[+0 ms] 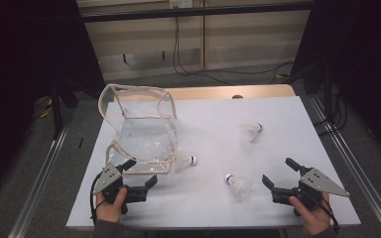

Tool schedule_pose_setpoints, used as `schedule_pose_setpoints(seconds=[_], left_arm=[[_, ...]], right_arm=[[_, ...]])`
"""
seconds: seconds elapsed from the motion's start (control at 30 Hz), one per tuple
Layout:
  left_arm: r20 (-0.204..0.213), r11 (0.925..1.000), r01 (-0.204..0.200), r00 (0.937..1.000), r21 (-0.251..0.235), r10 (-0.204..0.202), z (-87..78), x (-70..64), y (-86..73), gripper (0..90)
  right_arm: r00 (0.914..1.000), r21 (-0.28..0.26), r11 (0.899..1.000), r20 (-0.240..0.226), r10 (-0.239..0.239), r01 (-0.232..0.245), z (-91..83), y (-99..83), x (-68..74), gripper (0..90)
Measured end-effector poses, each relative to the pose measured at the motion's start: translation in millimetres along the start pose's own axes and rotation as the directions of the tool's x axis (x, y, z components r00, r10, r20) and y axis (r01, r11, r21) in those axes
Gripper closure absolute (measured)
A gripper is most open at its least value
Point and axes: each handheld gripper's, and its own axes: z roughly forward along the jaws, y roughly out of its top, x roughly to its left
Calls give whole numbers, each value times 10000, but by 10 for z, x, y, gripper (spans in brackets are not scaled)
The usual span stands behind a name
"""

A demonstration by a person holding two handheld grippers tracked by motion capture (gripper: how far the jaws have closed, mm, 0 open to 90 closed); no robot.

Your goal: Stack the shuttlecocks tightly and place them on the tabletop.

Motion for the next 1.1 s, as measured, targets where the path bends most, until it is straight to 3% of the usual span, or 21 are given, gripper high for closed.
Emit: schedule_pose_setpoints(seconds=[0.1, 0.27, 0.33, 0.5, 0.9, 1.1], left_arm=[[62, 10000, 37, 10000, 60, -37, 17, -19, 2, 13], [227, 9992, -281, 9994, 287, 275, 62, -70, 14, 14], [304, 9997, -94, 9995, 244, 87, 79, -86, 13, 14], [473, 9986, -313, 9985, 426, 293, 119, -123, 23, 14], [731, 9975, -149, 9973, 695, 98, 210, -220, 10, 8], [988, 9938, -474, 9944, 1002, 375, 241, -245, 0, 12]], right_arm=[[10000, 1, 10000, -6, 10, -10, 0, 0, 0, 21], [10000, -16, 10000, -14, 5, -5, -4, 1, -1, 21], [10000, -27, 10000, -31, -62, 62, -5, 3, -1, 21], [9999, -29, 10000, -72, -89, 88, -7, 2, 2, 21], [9999, -59, 9999, -102, -120, 120, -24, 7, 6, 21], [9999, -64, 9999, -111, -131, 130, -25, 9, 8, 21]])
